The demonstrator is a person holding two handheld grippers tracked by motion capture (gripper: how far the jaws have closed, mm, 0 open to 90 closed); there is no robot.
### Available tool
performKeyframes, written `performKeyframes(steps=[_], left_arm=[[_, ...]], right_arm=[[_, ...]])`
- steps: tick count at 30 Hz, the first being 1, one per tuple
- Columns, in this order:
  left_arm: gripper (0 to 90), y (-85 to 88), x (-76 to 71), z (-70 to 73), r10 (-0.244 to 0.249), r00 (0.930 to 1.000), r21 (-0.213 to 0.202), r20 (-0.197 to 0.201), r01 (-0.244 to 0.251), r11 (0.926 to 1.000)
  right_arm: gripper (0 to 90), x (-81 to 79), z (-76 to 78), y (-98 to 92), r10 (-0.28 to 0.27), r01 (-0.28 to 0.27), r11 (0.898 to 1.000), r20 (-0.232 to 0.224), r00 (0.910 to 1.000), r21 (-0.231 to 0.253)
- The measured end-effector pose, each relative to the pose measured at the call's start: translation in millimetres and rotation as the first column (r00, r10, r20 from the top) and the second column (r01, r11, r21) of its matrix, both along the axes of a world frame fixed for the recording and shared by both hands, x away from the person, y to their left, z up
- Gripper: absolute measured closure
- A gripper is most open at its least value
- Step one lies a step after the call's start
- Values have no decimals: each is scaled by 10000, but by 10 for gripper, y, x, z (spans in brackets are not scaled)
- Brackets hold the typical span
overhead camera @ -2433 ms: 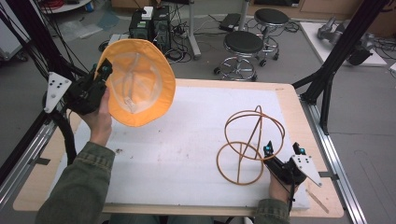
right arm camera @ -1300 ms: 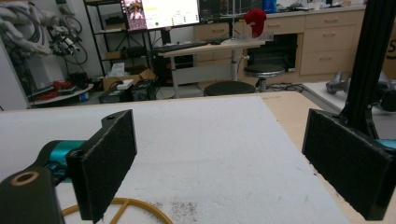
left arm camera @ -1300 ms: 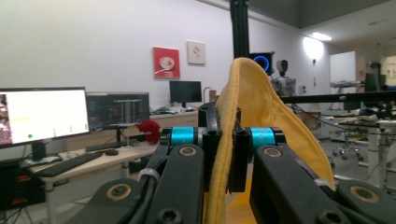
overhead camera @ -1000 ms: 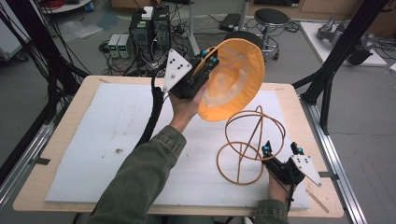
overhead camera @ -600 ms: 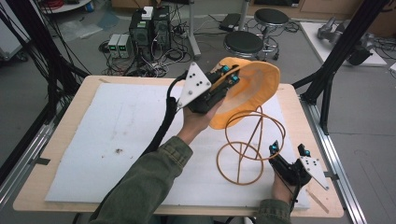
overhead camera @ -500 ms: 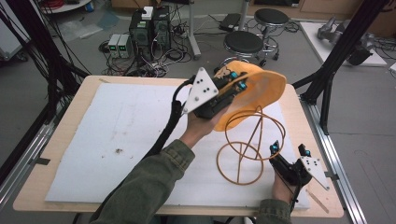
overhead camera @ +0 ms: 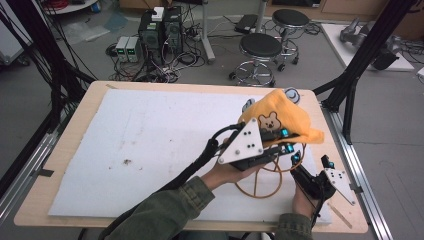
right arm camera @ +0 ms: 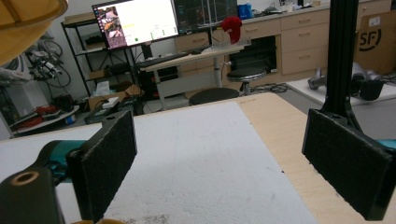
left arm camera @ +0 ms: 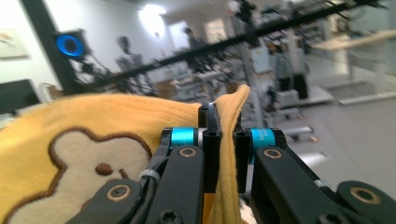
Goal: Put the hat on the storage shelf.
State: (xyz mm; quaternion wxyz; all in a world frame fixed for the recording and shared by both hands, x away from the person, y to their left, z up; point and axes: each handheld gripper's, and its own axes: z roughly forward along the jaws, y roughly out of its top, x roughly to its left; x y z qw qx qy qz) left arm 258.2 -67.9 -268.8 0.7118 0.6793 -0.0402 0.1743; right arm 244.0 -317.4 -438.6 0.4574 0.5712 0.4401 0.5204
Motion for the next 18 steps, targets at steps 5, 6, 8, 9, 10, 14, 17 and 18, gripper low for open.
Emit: performKeyframes(steps=[5,6,8,9,10,14,17,18], left_arm=[[872,-36,-92,-189,-836,9958,916,-384,868,9920],[872,-45,-111,-230,-941,9951,1202,-300,970,9880],[872,-62,-134,-314,-1109,9931,1515,-388,1155,9817],[872,-65,-136,-345,-1182,9919,1561,-470,1242,9799],[872,-64,-135,-365,-1217,9912,1605,-522,1286,9786],[871,-50,-156,-442,-1334,9901,2081,-427,1394,9681],[869,-45,-176,-468,-1346,9906,2466,-251,1366,9594],[868,-44,-178,-478,-1314,9912,2604,-174,1314,9565]], right_arm=[[90,2,-5,-8,-11,11,10000,-1,10000,59],[90,2,-5,-3,-14,14,9999,4,10000,123],[90,6,-5,6,6,-6,10000,-9,10000,94],[90,9,-4,10,47,-47,10000,-33,10000,57],[90,11,-4,15,58,-58,10000,-39,10000,68],[90,9,-1,16,82,-82,10000,-36,10000,53],[90,15,-5,21,118,-119,9998,-67,9999,-152],[90,16,-5,30,161,-163,9997,-117,9998,-181]])
